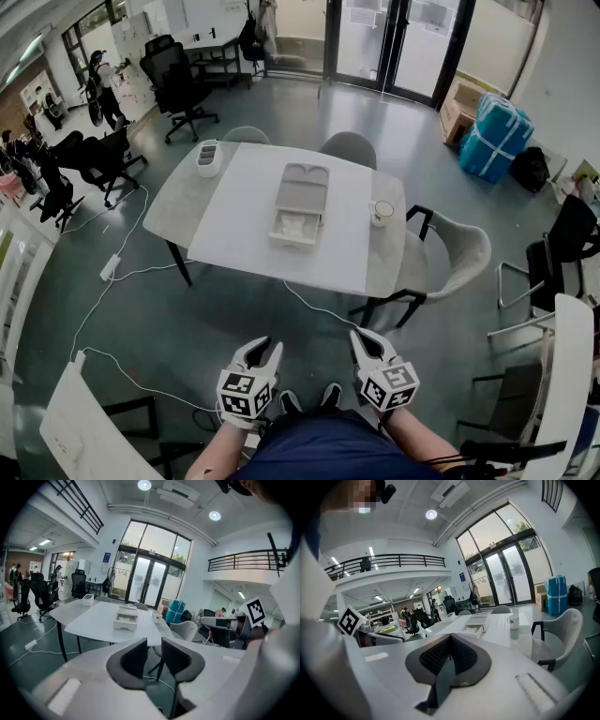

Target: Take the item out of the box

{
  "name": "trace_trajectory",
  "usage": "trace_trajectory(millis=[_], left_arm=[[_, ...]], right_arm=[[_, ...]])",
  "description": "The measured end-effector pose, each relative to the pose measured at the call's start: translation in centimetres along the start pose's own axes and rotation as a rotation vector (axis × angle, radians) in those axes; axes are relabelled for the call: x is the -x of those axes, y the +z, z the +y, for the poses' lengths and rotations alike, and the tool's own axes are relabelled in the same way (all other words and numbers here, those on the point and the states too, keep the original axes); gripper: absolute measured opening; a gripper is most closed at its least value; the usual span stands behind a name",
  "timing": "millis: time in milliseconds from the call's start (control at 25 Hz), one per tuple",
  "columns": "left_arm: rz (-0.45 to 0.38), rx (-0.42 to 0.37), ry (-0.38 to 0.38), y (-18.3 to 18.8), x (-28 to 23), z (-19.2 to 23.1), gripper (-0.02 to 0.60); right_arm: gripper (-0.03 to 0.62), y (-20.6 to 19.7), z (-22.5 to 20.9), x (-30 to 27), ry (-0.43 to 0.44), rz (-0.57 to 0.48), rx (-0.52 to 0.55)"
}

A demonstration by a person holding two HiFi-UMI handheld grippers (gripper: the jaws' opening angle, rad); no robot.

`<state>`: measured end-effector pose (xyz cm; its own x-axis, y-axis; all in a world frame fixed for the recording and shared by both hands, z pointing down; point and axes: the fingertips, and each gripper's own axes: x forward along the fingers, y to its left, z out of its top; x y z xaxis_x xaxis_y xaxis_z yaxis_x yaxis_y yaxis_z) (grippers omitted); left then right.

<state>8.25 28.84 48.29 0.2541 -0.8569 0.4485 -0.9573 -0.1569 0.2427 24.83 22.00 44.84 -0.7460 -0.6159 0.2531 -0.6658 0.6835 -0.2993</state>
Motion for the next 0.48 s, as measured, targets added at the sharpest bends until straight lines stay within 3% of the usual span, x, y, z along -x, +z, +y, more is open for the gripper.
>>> trace_trajectory(millis=[480], left_arm=[[-0.042, -0.047, 0.032, 2.7, -2.4, -3.4, 0.104]], right_arm=[[0.002, 2.3, -4.1, 0.5, 0.038, -0.062, -0.006]])
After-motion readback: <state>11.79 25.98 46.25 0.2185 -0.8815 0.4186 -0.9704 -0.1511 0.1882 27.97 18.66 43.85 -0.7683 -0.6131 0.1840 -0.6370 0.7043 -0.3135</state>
